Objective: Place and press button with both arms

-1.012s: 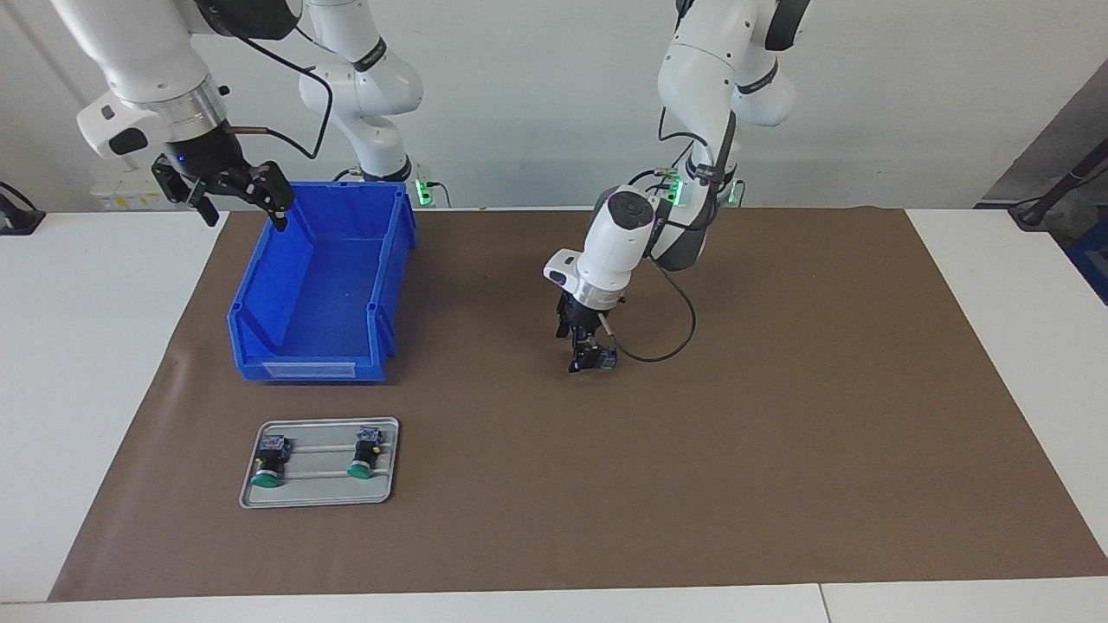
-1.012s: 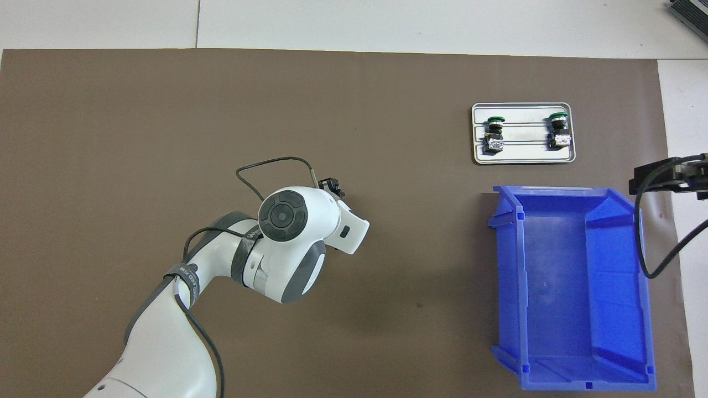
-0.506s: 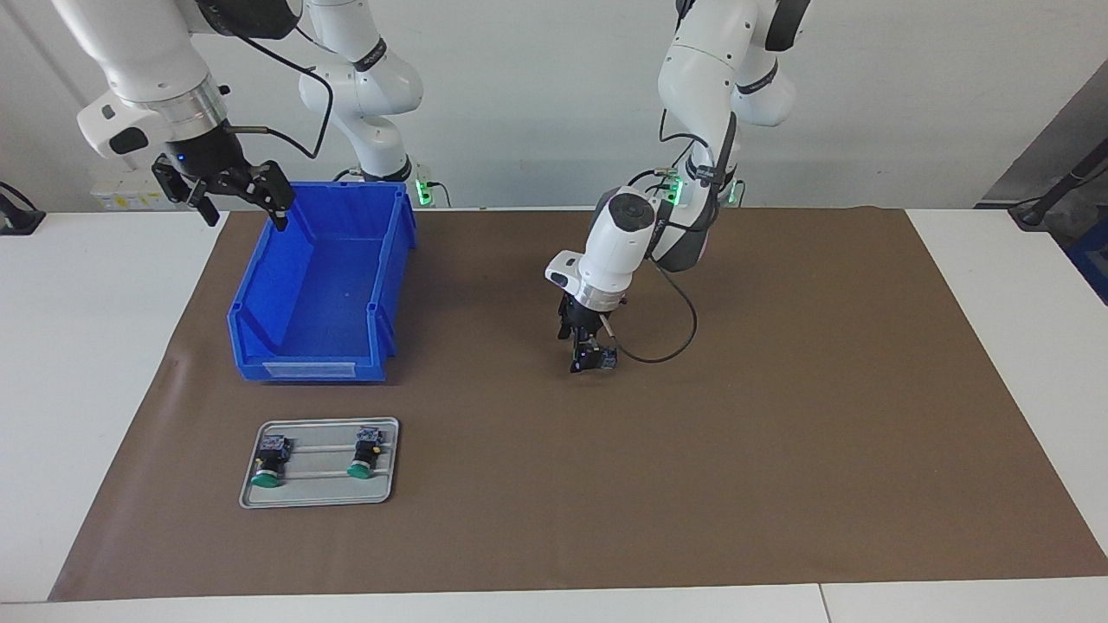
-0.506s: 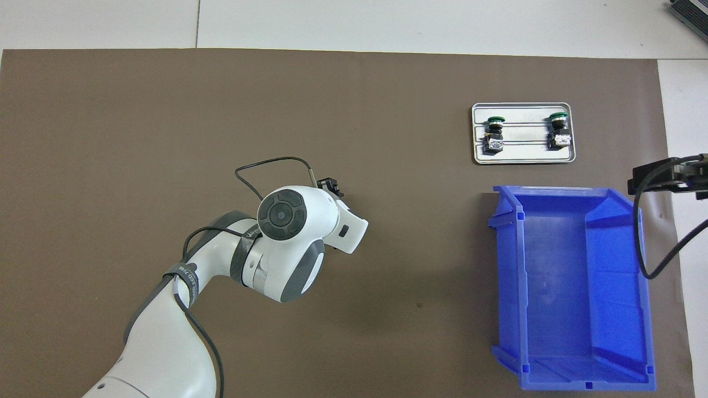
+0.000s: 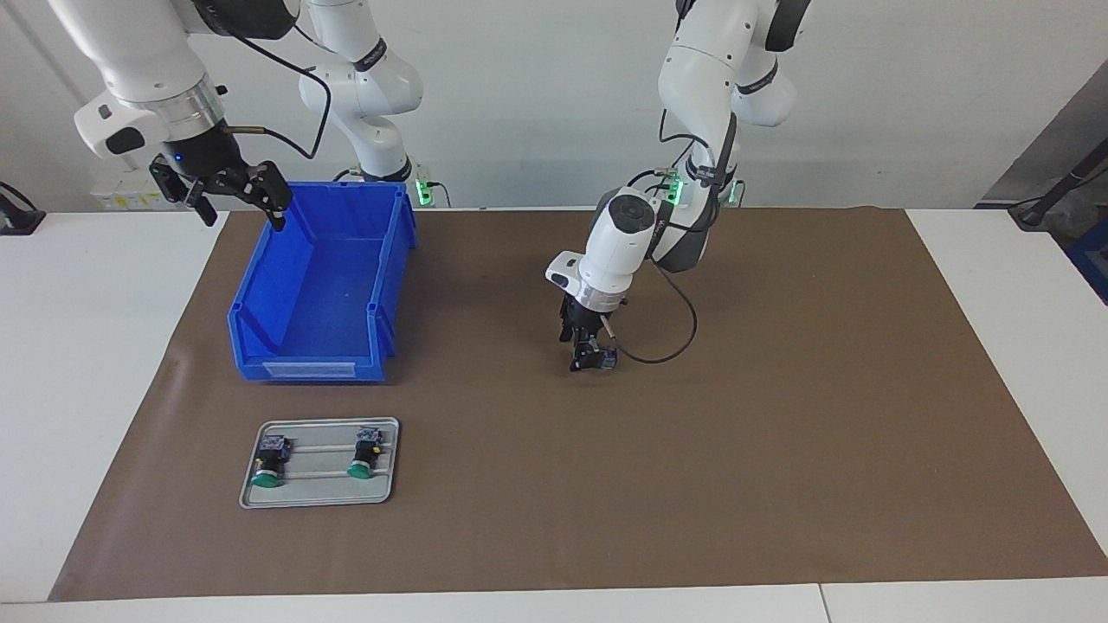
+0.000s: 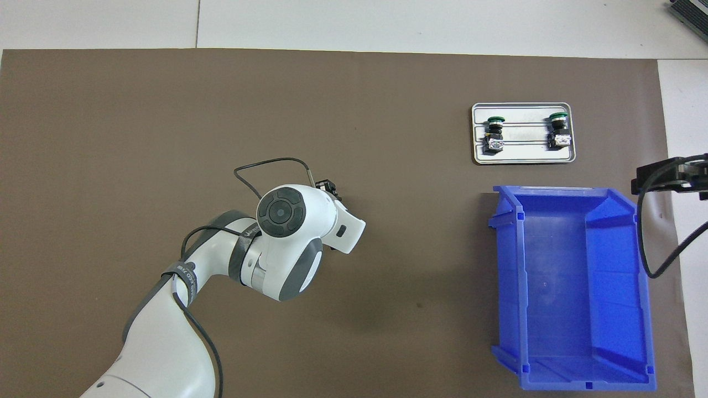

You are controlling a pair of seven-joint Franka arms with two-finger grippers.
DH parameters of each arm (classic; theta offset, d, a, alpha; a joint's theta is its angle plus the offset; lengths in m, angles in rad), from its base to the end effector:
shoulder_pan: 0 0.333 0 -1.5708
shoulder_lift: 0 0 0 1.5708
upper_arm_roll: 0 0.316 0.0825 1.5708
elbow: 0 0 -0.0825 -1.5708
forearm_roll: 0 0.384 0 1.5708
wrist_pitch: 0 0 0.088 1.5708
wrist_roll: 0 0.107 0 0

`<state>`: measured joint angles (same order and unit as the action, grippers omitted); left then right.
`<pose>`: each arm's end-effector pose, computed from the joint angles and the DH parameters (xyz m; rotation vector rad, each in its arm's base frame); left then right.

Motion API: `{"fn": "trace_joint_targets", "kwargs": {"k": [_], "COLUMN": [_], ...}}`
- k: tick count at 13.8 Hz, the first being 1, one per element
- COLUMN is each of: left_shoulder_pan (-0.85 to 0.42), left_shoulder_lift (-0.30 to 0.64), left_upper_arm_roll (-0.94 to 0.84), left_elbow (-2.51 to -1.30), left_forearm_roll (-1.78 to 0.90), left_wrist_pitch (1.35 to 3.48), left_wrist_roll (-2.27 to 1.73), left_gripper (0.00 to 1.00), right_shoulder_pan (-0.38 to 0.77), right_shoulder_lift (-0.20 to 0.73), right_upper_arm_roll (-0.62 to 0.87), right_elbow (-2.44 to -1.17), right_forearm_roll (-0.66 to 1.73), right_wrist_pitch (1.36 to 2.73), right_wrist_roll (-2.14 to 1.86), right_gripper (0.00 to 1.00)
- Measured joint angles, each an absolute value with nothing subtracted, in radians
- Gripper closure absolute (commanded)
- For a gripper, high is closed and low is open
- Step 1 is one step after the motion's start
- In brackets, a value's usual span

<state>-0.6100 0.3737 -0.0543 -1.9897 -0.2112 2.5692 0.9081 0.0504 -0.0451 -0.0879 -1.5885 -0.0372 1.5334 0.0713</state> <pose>0.4977 -0.3834 0.2948 2.2924 -1.9320 0.3329 0.5362 -0.0254 0.6375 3.1035 -0.1707 -0.0149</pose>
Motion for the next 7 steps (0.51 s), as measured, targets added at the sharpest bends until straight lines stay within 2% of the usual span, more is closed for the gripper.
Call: {"fn": "trace_joint_targets", "kwargs": {"k": [1, 2, 4, 5, 7], "left_shoulder_pan": [-0.61, -0.61, -0.61, -0.61, -0.61], "left_shoulder_lift": [0.374, 0.374, 0.374, 0.374, 0.373], "left_upper_arm_roll": [-0.053, -0.053, -0.053, -0.053, -0.052], "left_elbow": [-1.99, -1.989, -1.988, -1.986, -1.977], "left_forearm_roll": [-0.211, -0.211, -0.211, -0.205, -0.183], "left_wrist_pitch": [2.567, 2.565, 2.565, 2.565, 2.565], "left_wrist_roll": [0.91, 0.91, 0.912, 0.918, 0.927], "left_gripper": [0.29, 0.43, 0.96, 1.0, 1.0], "right_shoulder_pan": [0.051, 0.054, 0.062, 0.063, 0.063], "right_shoulder_lift": [-0.045, -0.045, -0.045, -0.045, -0.045], "right_upper_arm_roll": [-0.088, -0.087, -0.086, -0.085, -0.085], "right_elbow": [-1.589, -1.589, -1.589, -1.589, -1.589], "right_forearm_roll": [-0.037, -0.036, -0.035, -0.035, -0.035], "right_wrist_pitch": [1.533, 1.533, 1.533, 1.533, 1.533], "right_wrist_roll": [0.071, 0.071, 0.071, 0.071, 0.071], "right_gripper": [0.0, 0.0, 0.0, 0.0, 0.0]}}
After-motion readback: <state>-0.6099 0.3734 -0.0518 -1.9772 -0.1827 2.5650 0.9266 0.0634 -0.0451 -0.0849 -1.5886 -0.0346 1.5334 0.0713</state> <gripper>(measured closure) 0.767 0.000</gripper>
